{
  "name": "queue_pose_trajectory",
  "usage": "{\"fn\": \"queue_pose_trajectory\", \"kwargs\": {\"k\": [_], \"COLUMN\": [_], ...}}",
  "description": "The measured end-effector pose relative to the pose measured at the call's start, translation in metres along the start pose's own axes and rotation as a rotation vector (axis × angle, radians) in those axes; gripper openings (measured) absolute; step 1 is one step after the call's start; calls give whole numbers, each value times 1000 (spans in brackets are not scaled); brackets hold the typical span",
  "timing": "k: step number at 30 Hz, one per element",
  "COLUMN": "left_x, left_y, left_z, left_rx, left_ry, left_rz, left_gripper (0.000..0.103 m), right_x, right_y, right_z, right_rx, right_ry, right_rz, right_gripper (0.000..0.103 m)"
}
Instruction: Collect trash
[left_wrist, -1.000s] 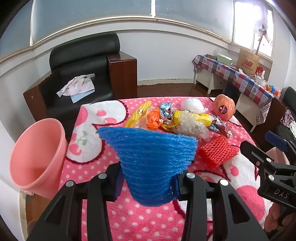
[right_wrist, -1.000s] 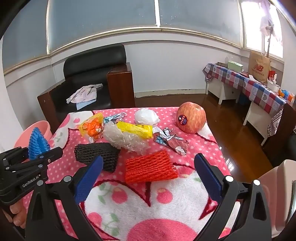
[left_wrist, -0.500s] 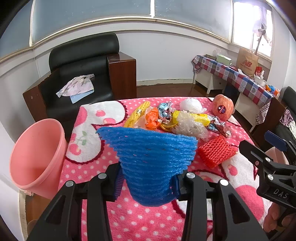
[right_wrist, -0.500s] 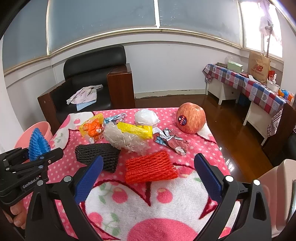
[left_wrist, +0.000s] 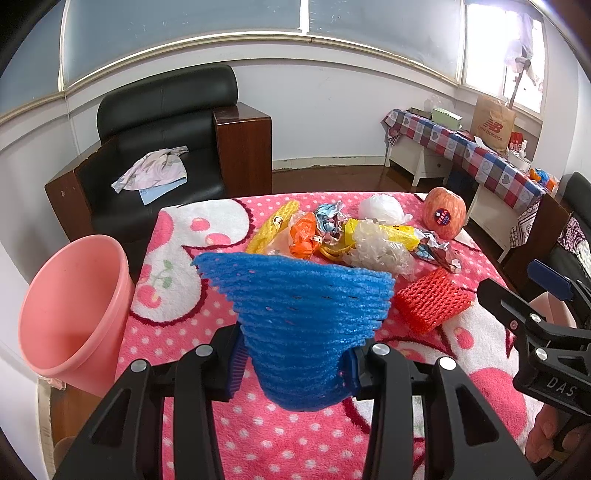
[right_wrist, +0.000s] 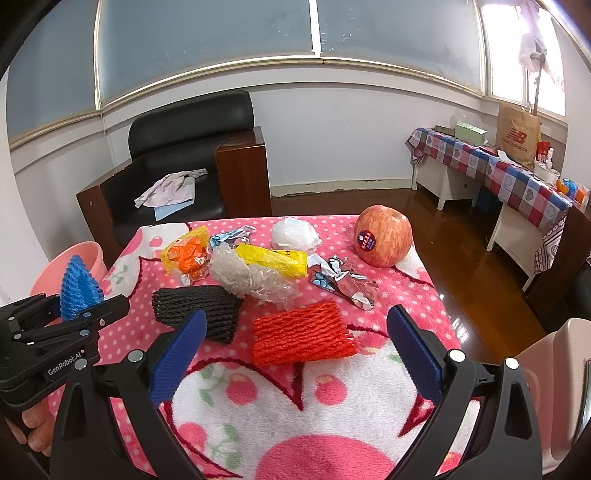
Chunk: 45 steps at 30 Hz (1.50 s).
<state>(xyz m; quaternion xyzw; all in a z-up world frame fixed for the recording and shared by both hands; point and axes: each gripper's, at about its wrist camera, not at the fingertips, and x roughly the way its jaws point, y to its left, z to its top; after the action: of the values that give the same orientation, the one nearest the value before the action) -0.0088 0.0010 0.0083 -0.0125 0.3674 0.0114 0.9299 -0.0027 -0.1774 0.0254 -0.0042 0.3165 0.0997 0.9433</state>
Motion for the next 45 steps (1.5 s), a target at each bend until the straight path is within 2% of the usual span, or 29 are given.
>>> {"fn": "queue_pose_trajectory", "kwargs": {"k": [6,8,15,24,30,32,38,43,45], "left_x": [0,2,0,1,1,1,2,4,5], "left_y": [0,1,-2,-1,-3,-3,3,6,5], "left_z": [0,0,-1,-1,-6,-7,-11,-9,-8], "left_rx": [1,-1,-2,-3,9,17,22,1,1], "left_ry": [1,0,2,3,-8,-10,-2,14,13], "left_rz": [-1,-1,-7,-9,-41,-50,-67,-87,-94], "left_gripper": [41,41,47,49,49,50,52,52,62], "right_x": [0,0,1,0,0,1,6,8,7], "right_y": [2,3,4,3,-5,-8,-19,-19,-18], "right_z": [0,0,0,0,-1,-2,-7,-10,-9], "right_rx": [-4,-4,-4,-2,18,22,50,71,85], "right_ry": [-1,3,3,4,5,14,31,44,49], "right_rz": [2,4,5,4,1,4,13,54,92], "right_gripper": [97,93,93,93,92,87,86,86,86]}}
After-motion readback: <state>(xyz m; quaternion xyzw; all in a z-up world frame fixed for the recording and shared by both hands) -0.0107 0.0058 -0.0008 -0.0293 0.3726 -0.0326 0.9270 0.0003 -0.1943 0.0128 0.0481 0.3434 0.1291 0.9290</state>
